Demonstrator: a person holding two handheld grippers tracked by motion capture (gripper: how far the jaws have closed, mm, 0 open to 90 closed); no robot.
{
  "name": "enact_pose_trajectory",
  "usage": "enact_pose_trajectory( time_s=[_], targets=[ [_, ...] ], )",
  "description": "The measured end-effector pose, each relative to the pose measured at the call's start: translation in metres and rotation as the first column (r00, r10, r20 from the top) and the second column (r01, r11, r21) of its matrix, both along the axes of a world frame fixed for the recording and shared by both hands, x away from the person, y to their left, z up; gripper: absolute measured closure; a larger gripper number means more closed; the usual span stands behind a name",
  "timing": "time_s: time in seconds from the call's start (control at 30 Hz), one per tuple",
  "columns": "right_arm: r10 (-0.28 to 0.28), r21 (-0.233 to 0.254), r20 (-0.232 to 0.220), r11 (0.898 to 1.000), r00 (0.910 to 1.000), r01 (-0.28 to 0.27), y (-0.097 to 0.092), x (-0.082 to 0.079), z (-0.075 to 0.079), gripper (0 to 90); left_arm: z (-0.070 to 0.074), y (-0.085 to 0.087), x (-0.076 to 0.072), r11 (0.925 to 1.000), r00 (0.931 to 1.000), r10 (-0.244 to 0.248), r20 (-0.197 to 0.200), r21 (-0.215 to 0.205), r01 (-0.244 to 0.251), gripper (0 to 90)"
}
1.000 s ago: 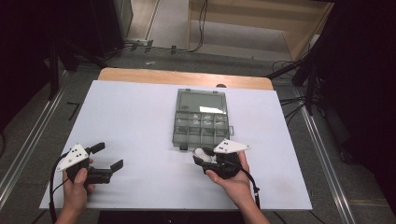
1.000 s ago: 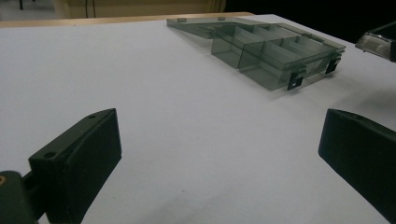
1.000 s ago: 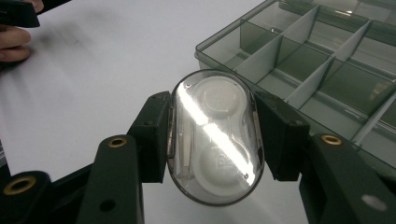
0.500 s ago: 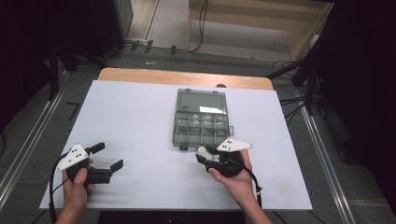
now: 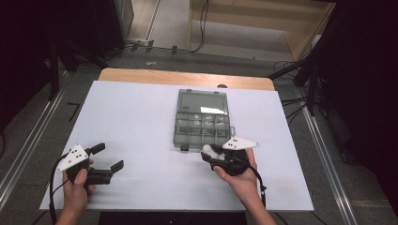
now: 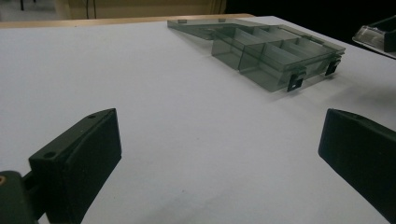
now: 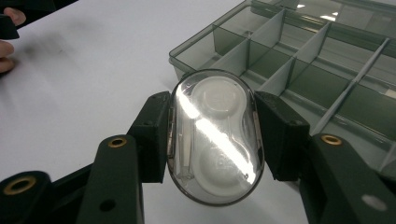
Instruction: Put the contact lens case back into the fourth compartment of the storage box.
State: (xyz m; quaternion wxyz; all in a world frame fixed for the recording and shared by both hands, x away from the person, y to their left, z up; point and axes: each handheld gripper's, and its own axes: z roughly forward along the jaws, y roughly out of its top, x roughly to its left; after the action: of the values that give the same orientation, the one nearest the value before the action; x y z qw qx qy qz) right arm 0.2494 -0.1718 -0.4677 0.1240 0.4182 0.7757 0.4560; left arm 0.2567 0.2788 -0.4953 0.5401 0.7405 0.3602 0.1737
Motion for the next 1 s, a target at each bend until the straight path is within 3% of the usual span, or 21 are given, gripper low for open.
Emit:
enact_pose_trajectory(
  time_s=[1.0],
  targets=[
    [-0.075, -0.009, -0.005, 0.997, 0.9972, 0.075, -0.027, 0.024, 0.005, 47.1, 0.0, 0.0, 0.0, 0.9999, 1.0, 0.002, -0.002, -0.01, -0.002, 0.0]
  ],
)
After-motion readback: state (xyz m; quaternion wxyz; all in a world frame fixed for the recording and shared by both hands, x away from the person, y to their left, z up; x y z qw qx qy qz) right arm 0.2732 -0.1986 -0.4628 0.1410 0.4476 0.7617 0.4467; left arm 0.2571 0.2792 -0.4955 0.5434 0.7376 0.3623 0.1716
